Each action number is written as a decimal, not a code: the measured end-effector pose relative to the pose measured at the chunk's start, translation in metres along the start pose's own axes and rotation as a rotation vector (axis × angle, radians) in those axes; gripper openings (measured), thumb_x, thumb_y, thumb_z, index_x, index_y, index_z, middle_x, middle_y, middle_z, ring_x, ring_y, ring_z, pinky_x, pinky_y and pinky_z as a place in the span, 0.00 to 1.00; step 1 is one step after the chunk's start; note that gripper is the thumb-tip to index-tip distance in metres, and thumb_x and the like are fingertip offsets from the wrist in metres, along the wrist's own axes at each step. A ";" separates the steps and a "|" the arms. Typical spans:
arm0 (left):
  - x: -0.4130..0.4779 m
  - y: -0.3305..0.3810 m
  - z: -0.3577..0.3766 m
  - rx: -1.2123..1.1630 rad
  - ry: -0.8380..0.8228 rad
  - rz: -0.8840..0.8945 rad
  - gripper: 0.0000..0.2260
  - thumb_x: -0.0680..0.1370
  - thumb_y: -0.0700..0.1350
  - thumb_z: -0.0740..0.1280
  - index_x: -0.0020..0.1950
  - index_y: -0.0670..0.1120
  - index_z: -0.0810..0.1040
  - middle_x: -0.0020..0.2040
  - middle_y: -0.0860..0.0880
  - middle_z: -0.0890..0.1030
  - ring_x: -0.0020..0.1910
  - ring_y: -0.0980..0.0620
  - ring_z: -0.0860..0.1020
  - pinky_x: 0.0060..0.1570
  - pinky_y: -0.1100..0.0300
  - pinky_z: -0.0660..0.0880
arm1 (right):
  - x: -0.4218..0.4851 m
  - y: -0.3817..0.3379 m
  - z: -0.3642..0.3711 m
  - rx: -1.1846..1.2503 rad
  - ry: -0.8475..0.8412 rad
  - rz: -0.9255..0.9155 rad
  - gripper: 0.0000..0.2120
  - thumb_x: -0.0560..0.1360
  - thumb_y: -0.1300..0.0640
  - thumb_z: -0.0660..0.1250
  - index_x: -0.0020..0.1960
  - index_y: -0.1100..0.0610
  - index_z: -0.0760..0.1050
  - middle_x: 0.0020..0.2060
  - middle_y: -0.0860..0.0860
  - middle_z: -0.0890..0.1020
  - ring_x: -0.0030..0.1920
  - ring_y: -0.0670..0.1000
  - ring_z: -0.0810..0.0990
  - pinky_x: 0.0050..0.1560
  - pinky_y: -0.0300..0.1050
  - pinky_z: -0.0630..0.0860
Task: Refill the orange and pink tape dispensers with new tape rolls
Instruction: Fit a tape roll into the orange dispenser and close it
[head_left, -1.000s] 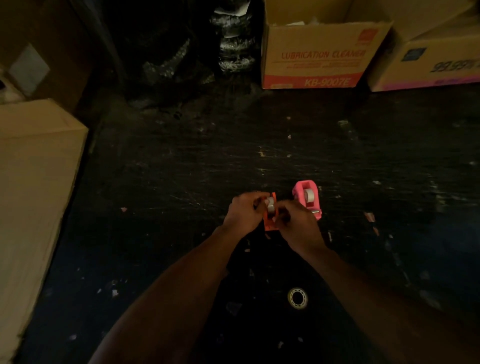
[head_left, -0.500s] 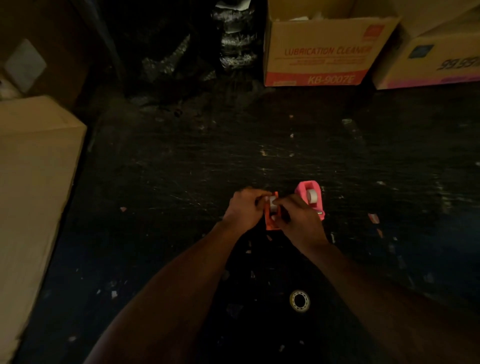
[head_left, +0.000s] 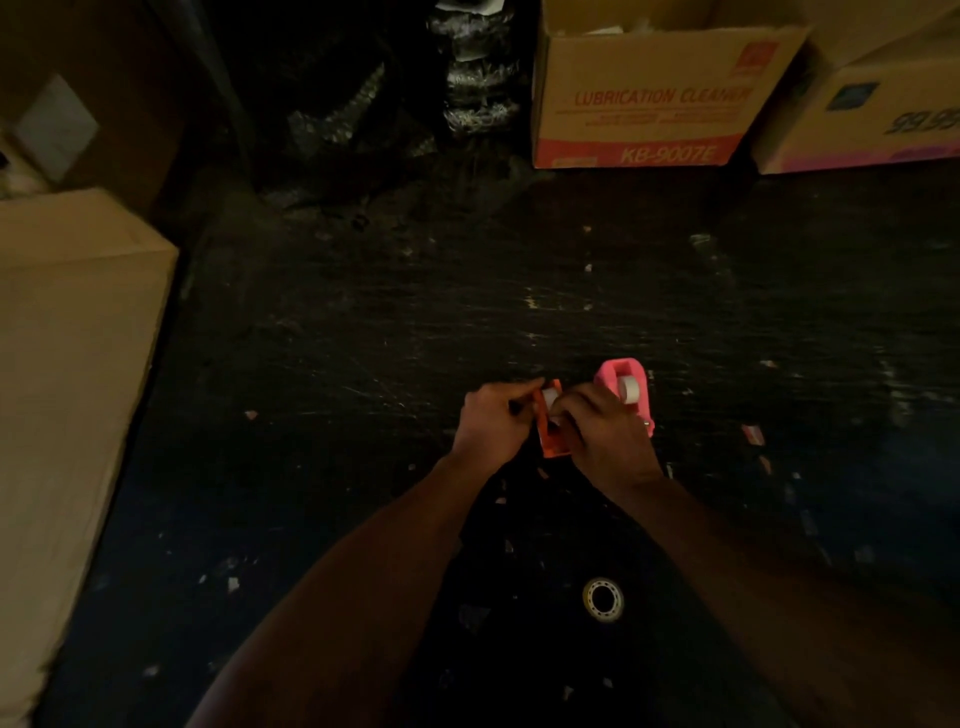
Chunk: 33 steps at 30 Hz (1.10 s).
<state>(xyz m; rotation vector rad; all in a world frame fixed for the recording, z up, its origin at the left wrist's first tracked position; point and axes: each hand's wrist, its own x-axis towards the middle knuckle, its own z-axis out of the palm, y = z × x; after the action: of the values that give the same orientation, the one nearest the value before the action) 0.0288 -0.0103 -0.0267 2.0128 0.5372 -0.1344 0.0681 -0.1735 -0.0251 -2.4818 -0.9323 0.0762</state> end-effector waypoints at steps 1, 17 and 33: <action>0.002 0.000 0.000 0.010 -0.007 -0.012 0.17 0.78 0.42 0.70 0.66 0.52 0.80 0.60 0.49 0.85 0.53 0.53 0.84 0.55 0.49 0.83 | -0.001 0.000 -0.001 -0.008 -0.003 -0.009 0.05 0.73 0.64 0.67 0.47 0.57 0.78 0.49 0.55 0.80 0.50 0.56 0.79 0.46 0.52 0.77; 0.002 0.007 0.001 0.070 -0.049 -0.020 0.18 0.79 0.41 0.69 0.68 0.53 0.79 0.65 0.50 0.83 0.58 0.53 0.82 0.58 0.50 0.82 | -0.047 -0.014 -0.001 -0.099 0.006 -0.007 0.10 0.75 0.56 0.61 0.44 0.57 0.81 0.44 0.55 0.81 0.47 0.59 0.79 0.44 0.54 0.78; -0.009 -0.001 0.005 -0.039 0.003 -0.084 0.22 0.77 0.41 0.69 0.70 0.54 0.76 0.57 0.50 0.86 0.52 0.54 0.85 0.53 0.49 0.84 | -0.012 -0.018 -0.015 0.385 -0.014 0.580 0.14 0.78 0.62 0.62 0.61 0.55 0.78 0.50 0.51 0.85 0.46 0.47 0.81 0.50 0.44 0.78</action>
<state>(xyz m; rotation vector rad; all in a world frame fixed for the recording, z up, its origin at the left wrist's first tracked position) 0.0208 -0.0173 -0.0274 1.9533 0.6214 -0.1710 0.0508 -0.1756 -0.0052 -2.3001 -0.1494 0.4211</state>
